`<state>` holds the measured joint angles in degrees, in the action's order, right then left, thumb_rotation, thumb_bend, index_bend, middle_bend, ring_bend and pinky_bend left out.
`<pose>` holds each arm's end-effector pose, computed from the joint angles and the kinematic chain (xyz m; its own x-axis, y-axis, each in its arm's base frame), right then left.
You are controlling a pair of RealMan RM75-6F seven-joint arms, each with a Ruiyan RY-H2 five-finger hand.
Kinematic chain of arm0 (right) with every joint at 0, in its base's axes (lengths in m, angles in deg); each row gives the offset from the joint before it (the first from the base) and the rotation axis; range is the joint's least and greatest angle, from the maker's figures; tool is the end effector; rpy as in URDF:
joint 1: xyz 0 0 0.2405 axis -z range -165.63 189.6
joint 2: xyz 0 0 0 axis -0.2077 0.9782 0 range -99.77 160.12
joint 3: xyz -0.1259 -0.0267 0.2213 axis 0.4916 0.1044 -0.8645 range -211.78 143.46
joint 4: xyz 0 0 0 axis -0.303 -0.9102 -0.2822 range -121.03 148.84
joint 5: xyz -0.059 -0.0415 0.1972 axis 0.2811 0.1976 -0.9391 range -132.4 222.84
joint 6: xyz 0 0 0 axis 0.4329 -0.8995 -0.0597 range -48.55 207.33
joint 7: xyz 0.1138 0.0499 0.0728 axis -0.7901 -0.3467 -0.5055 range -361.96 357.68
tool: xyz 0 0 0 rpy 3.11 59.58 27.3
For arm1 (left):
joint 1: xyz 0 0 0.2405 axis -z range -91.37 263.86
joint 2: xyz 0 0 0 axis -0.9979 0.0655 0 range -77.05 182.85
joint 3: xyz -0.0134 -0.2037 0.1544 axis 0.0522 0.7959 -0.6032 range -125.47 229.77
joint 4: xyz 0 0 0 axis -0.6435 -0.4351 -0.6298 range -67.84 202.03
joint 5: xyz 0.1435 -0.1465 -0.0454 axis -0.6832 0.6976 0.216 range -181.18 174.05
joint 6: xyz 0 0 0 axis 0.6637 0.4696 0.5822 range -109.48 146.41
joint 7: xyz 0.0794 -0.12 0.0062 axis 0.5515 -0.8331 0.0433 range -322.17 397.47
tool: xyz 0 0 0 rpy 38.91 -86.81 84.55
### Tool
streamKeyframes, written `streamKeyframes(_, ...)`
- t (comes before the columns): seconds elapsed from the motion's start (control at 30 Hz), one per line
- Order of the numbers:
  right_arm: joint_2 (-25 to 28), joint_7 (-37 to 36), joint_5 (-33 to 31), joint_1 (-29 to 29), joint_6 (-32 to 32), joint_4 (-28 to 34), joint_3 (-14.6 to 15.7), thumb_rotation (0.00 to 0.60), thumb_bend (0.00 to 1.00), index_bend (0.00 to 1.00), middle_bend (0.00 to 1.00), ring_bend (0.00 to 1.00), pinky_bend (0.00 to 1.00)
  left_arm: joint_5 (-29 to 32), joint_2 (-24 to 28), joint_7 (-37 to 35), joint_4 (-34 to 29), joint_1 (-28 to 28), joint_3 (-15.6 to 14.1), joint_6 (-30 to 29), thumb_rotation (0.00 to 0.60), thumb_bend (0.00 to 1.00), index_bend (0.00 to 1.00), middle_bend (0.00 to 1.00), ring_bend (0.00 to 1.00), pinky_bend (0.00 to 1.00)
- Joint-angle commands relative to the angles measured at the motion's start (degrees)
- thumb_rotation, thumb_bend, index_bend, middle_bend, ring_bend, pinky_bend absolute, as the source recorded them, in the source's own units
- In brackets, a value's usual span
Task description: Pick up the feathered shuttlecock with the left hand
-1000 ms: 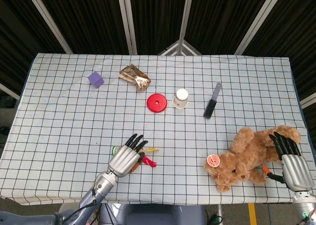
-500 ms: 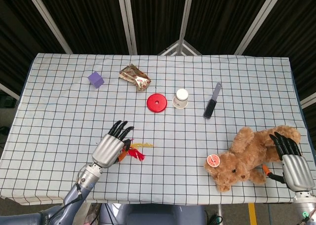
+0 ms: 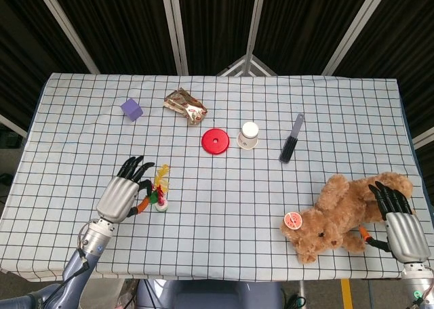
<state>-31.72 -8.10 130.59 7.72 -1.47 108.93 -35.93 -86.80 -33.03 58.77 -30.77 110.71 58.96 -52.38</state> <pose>-0.3136 -0.1726 0.1553 0.2880 -0.0981 0.9526 -0.9564 0.0197 0.2912 -0.1620 0.2546 0.0187 0.3388 0.1044 0.9351 0.8816 -0.3822 -0.2768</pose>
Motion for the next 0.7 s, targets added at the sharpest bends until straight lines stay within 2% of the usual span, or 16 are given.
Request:
streamKeyframes(0.03, 0.02, -0.02, -0.07, 0.01, -0.02, -0.03, -0.04, 0.600, 0.34, 0.00, 0.00, 0.00, 0.00, -0.09, 0.02, -0.27, 0.24, 0.19, -0.06, -0.01, 0.600, 0.63, 0.62, 0.14, 0.00, 0.02)
streamKeyframes(0.7, 0.19, -0.26, -0.01, -0.01, 0.03, -0.12, -0.02, 0.600, 0.34, 0.00, 0.00, 0.00, 0.00, -0.33, -0.30, -0.15, -0.35, 0.75, -0.88, -0.73, 0.600, 0.63, 0.61, 0.14, 0.00, 0.02)
